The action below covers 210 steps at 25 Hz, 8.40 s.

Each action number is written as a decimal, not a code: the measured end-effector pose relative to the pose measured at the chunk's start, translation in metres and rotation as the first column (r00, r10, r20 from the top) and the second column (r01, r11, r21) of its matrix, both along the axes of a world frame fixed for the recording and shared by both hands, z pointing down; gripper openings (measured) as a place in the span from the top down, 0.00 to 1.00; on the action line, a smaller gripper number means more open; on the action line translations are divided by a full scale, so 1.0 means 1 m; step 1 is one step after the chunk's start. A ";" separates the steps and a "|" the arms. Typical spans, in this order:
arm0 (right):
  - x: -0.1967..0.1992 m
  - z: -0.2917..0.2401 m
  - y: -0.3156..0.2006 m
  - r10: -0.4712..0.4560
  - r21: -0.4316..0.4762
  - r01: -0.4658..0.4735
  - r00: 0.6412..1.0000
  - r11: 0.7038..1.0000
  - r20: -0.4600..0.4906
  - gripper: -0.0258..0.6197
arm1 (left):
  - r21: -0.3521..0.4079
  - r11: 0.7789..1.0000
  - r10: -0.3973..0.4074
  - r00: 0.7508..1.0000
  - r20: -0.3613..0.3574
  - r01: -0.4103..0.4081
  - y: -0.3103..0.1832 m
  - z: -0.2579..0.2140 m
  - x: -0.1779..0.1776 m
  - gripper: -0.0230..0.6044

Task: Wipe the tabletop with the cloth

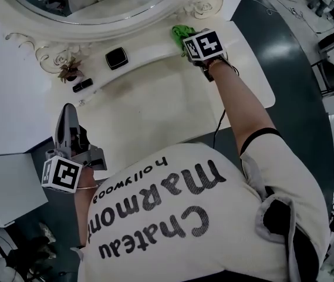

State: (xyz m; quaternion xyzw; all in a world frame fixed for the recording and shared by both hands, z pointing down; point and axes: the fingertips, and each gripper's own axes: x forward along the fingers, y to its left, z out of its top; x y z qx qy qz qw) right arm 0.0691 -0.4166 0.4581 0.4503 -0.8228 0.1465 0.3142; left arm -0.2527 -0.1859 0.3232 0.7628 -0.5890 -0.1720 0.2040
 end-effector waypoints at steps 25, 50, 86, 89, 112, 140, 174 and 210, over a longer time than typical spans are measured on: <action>0.139 0.001 -0.026 0.173 0.060 -0.176 0.984 0.983 0.047 0.84 | -0.007 1.000 -0.017 1.000 0.006 0.017 -0.001 -0.009 0.046 0.95; 0.162 -0.039 -0.030 0.375 0.064 -0.448 0.811 0.892 0.450 0.83 | -0.039 0.999 -0.007 0.999 -0.048 0.005 -0.016 -0.004 0.042 0.95; -0.091 0.000 0.055 -0.229 0.100 0.209 0.924 0.973 0.307 0.83 | 0.001 0.999 -0.045 0.990 -0.132 0.046 -0.018 0.001 0.029 0.95; -0.067 0.000 0.049 -0.177 0.092 0.155 0.928 0.984 0.327 0.83 | 0.009 1.000 -0.018 0.989 -0.146 0.019 -0.025 0.000 0.037 0.95; 0.095 0.000 0.022 0.170 0.057 -0.203 0.919 0.977 0.355 0.83 | 0.018 0.991 0.134 0.968 -0.212 -0.133 -0.066 0.010 0.085 0.95; 0.186 0.000 -0.002 0.355 0.008 -0.395 0.834 0.919 0.423 0.84 | 0.004 0.995 0.095 0.977 -0.193 -0.096 -0.048 0.009 0.076 0.95; 0.068 -0.025 0.083 0.299 -0.117 -0.318 0.617 0.941 0.728 0.83 | -0.065 0.998 -0.022 1.000 -0.016 0.020 0.011 0.026 0.059 0.95; -0.056 -0.102 0.322 -0.136 0.163 0.049 0.802 0.985 0.582 0.83 | -0.019 1.000 -0.022 0.997 0.068 0.023 0.186 0.009 0.099 0.95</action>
